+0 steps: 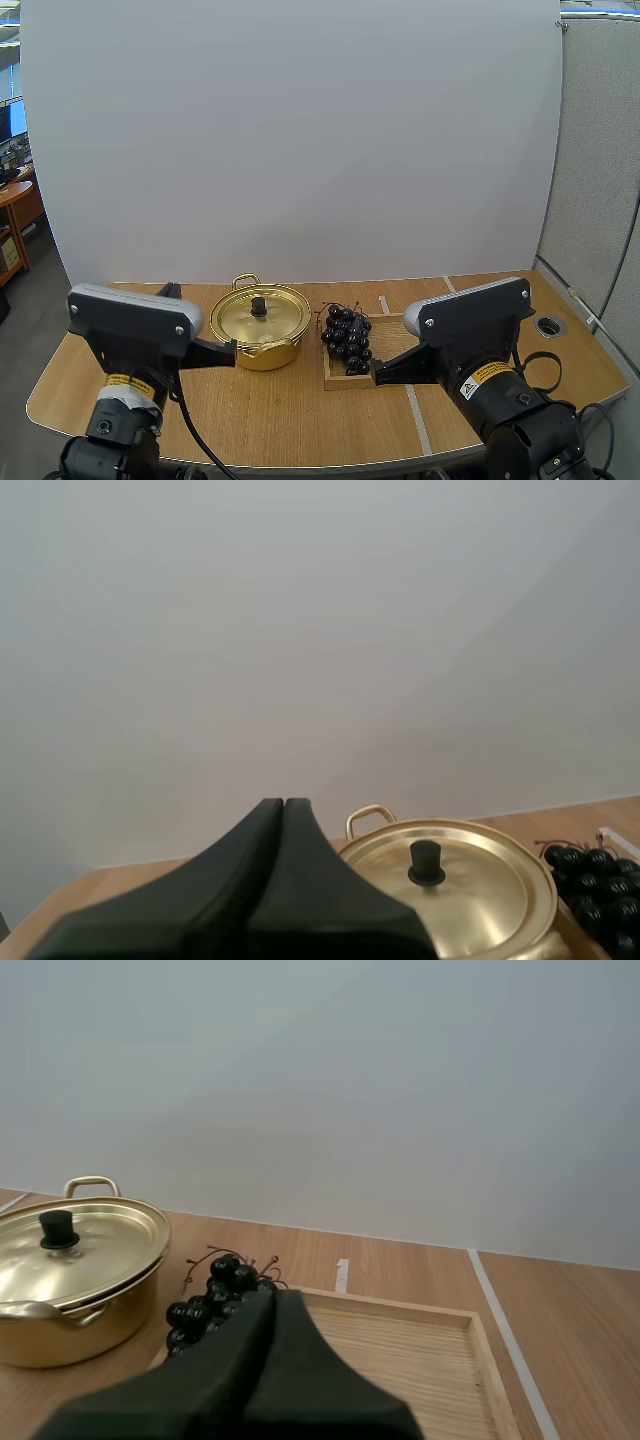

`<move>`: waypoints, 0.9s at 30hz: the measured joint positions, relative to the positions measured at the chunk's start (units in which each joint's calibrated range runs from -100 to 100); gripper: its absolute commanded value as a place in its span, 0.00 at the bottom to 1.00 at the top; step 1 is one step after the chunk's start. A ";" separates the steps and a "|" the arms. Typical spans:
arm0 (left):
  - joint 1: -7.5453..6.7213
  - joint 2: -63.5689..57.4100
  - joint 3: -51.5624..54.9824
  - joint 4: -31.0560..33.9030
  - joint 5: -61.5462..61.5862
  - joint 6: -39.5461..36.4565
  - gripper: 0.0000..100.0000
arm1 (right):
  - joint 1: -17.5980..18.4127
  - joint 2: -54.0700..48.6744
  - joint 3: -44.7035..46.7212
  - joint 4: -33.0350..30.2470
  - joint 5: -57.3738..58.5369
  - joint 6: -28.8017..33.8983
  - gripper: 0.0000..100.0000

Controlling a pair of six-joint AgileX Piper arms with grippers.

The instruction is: Open the pot, put the pineapple inside, and close it

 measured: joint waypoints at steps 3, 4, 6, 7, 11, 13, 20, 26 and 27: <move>0.00 0.00 0.41 0.00 0.41 0.00 0.00 | -1.19 0.00 0.16 0.19 -0.35 0.00 0.00; 0.00 0.00 0.52 0.00 0.60 -0.09 0.00 | -1.37 0.00 0.16 0.36 -0.35 0.00 0.00; 0.00 0.00 0.52 0.00 0.60 -0.09 0.00 | -1.61 0.00 0.16 0.98 0.33 0.00 0.00; 0.00 0.00 0.52 0.00 0.74 -0.09 0.00 | -1.61 0.00 0.31 1.27 1.02 0.00 0.00; 0.00 0.00 0.52 0.00 3.72 -0.09 0.00 | -1.61 0.00 2.13 2.03 2.51 0.00 0.00; 0.00 0.00 0.52 0.00 7.28 -0.19 0.00 | -1.61 0.00 4.29 2.14 3.47 0.00 0.00; 0.00 0.00 0.52 0.00 17.97 -1.24 0.00 | -1.61 0.00 5.52 2.14 7.47 0.00 0.00; 0.00 0.00 0.68 0.00 24.50 -3.74 0.00 | -1.61 0.00 5.52 2.14 7.47 0.00 0.00; 0.00 0.00 0.68 0.00 24.65 -3.88 0.00 | -1.61 0.00 5.52 2.14 7.47 0.00 0.00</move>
